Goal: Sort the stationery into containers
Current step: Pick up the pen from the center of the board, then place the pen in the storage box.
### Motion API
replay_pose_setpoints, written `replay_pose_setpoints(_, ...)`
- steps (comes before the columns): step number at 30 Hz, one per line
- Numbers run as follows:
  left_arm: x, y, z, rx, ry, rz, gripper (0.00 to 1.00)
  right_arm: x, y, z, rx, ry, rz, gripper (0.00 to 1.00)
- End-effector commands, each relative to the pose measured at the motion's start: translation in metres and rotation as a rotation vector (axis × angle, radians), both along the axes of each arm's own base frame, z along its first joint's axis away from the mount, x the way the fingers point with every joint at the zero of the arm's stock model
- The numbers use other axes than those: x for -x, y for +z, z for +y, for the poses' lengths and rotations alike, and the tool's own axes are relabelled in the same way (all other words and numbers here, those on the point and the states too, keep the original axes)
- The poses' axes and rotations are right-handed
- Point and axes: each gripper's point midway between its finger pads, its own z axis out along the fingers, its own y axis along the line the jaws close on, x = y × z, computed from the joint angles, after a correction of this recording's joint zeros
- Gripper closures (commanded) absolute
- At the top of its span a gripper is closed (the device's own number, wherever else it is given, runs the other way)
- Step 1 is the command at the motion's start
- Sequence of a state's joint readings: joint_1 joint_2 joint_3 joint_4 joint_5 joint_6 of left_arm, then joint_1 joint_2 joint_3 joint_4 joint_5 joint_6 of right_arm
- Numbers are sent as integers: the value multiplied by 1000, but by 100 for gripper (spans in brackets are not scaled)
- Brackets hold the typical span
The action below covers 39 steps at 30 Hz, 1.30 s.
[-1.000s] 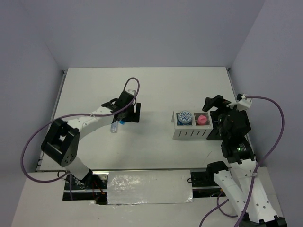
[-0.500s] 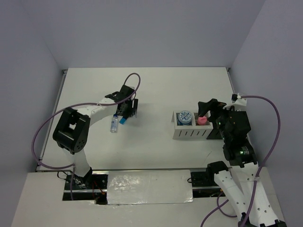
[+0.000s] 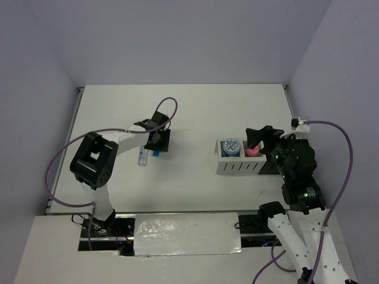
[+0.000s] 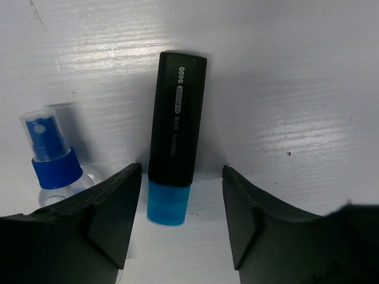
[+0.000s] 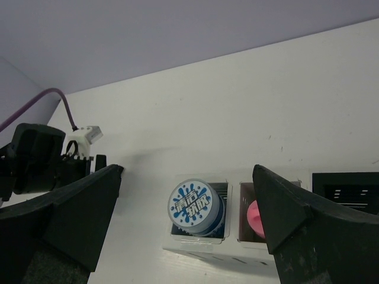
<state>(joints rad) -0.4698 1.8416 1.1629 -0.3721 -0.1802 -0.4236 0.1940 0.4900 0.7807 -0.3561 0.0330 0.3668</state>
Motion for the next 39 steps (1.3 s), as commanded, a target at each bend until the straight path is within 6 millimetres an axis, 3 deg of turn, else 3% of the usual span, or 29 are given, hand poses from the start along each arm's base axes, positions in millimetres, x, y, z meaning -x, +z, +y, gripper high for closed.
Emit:
replay_pose_setpoints(1, 9, -17, 7, -20, 18, 39, 33, 10, 31, 5, -15, 37, -71, 0)
replay_pose_setpoints(2, 10, -18, 7, -17, 25, 43, 42, 10, 32, 6, -20, 38, -74, 0)
replay_pose_setpoints(4, 14, -22, 7, -15, 30, 47, 42, 13, 35, 10, -26, 64, -83, 0)
replay_pose_setpoints(7, 22, -25, 3, -22, 28, 51, 68, 16, 39, 17, -44, 105, -95, 0)
replay_pose_setpoints(8, 28, -25, -2, -27, 18, 53, 85, 17, 40, 21, -57, 124, -98, 0)
replay_pose_setpoints(9, 30, -18, -6, -19, 12, 35, 93, 17, 40, 26, -63, 154, -99, 0)
replay_pose_setpoints(11, 35, -5, -17, -9, 3, -2, 100, 18, 40, 44, -80, 252, -95, 0)
replay_pose_setpoints(12, 45, 2, -33, 1, -40, -29, 100, 17, 39, 50, -111, 283, -81, 0)
replay_pose_setpoints(13, 48, 26, -44, 42, -53, -90, 100, 14, 35, 57, -123, 315, -57, 0)
replay_pose_setpoints(14, 58, 36, -61, 53, -97, -141, 100, 14, 34, 63, -167, 335, -36, 0)
replay_pose_setpoints(15, 61, 66, -72, 110, -116, -223, 100, 11, 27, 68, -187, 353, -11, 0)
replay_pose_setpoints(17, 83, 86, -95, 156, -193, -308, 100, 12, 24, 84, -242, 418, -4, 0)
replay_pose_setpoints(18, 84, 119, -105, 242, -204, -404, 100, 14, 23, 94, -254, 450, 8, 0)
replay_pose_setpoints(20, 101, 133, -113, 305, -243, -457, 100, 9, 19, 102, -274, 419, 21, 0)
replay_pose_setpoints(21, 104, 161, -119, 401, -253, -527, 100, 15, 13, 122, -270, 467, 54, 0)
replay_pose_setpoints(22, 109, 170, -121, 443, -268, -551, 100, 14, 10, 130, -270, 468, 67, 0)
replay_pose_setpoints(23, 116, 169, -123, 480, -292, -564, 100, 14, 8, 136, -277, 468, 82, 0)
replay_pose_setpoints(24, 124, 187, -126, 555, -326, -594, 100, 6, -1, 139, -277, 431, 108, 0)
replay_pose_setpoints(27, 139, 211, -136, 676, -412, -658, 100, 9, -5, 164, -318, 453, 113, 0)
replay_pose_setpoints(35, 151, 232, -136, 704, -498, -705, 100, 9, -23, 224, -245, 510, 205, 6)
replay_pose_setpoints(39, 156, 241, -132, 736, -503, -733, 100, 0, -37, 230, -219, 437, 249, 12)
